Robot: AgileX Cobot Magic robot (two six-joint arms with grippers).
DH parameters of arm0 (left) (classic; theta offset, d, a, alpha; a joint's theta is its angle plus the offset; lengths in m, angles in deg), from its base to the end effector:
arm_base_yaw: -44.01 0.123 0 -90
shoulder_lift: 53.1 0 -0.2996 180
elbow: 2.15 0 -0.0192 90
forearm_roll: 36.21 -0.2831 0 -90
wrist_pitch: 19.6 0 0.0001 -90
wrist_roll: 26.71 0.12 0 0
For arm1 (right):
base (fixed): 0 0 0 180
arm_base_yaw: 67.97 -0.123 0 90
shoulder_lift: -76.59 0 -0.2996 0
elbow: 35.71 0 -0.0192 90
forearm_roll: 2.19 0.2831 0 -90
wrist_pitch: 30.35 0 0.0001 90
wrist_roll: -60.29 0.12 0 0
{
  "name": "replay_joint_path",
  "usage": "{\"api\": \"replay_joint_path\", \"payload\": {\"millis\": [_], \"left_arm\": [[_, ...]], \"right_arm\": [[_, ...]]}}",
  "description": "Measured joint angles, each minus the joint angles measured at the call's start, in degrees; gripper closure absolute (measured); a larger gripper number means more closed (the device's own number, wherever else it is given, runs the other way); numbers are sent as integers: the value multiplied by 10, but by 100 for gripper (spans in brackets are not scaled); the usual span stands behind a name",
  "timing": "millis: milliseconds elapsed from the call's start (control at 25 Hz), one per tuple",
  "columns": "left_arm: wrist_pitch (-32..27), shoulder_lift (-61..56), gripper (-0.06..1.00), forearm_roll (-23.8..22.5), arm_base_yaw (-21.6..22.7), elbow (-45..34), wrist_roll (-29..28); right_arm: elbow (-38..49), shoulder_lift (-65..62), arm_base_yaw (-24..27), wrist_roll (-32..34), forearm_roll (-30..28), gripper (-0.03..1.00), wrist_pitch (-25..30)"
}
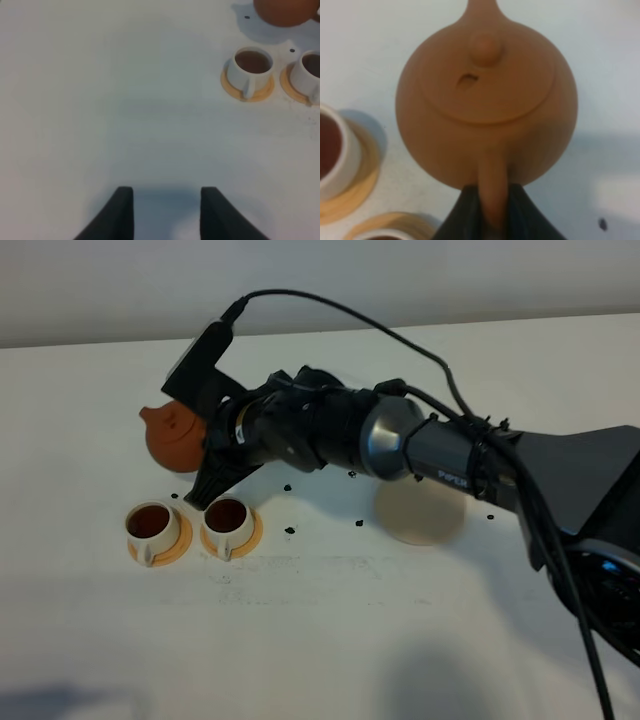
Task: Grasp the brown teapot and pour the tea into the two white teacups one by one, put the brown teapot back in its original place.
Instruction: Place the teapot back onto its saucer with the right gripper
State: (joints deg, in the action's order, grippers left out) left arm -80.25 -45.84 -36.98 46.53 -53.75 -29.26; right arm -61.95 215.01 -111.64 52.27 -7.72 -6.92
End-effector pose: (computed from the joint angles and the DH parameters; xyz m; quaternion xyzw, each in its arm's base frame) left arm 0.0395 0.0031 0.2645 -0.0383 0.8630 0.0066 0.5037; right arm 0.4209 0.3954 0.1471 -0.4335 0.8176 0.0827 0.3698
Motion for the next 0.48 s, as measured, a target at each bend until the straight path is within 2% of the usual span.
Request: {"api": "replay_joint_path", "payload": {"millis": [200, 480], "left_arm": [[0, 0, 62, 0, 0, 0, 0], [0, 0, 62, 0, 0, 0, 0]], "right_arm": [[11, -20, 19, 9, 1, 86, 11], [108, -90, 52, 30, 2, 86, -30]]}}
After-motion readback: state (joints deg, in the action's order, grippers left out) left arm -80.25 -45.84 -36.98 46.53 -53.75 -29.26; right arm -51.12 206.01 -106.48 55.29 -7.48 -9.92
